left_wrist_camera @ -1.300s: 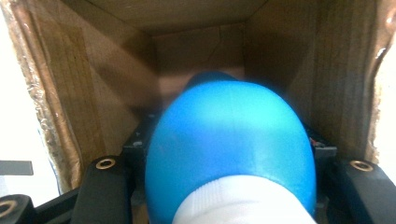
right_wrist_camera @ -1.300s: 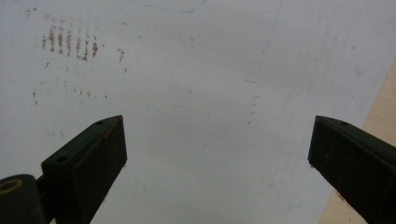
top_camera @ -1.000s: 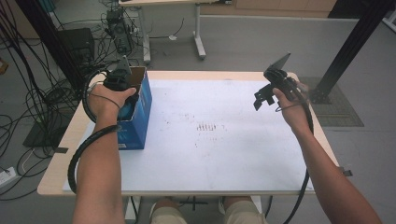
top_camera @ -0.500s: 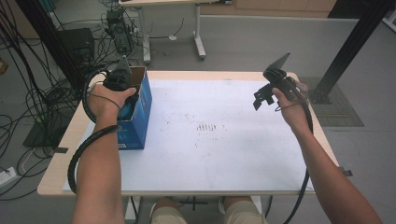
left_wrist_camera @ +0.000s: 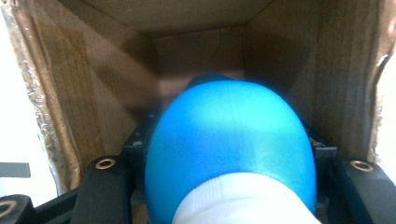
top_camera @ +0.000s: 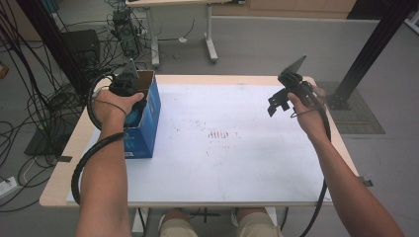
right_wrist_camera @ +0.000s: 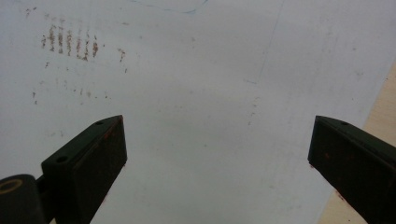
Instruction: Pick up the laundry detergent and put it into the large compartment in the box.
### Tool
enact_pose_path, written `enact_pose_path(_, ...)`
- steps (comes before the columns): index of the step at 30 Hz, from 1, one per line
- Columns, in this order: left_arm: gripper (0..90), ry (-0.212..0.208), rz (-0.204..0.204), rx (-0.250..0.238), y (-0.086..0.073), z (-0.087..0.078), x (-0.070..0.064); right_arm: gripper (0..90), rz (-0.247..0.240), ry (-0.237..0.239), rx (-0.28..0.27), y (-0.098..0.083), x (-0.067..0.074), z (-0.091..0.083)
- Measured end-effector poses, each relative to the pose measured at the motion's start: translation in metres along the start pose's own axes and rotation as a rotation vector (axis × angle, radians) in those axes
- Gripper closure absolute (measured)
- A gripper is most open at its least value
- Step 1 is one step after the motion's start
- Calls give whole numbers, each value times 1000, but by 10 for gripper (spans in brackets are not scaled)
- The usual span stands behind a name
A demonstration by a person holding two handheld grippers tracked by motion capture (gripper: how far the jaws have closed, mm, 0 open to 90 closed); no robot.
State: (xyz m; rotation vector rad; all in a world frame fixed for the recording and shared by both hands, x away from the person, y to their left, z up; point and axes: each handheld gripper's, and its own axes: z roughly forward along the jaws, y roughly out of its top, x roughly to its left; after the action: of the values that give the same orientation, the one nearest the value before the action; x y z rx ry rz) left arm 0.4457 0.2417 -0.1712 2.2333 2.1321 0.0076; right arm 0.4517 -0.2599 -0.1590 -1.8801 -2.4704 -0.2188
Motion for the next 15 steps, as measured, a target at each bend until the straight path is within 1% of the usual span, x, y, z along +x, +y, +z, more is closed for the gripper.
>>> enact_pose_path(15,390,1,0,-3,0,0,0,44,-3,-2,1,0,0,0)
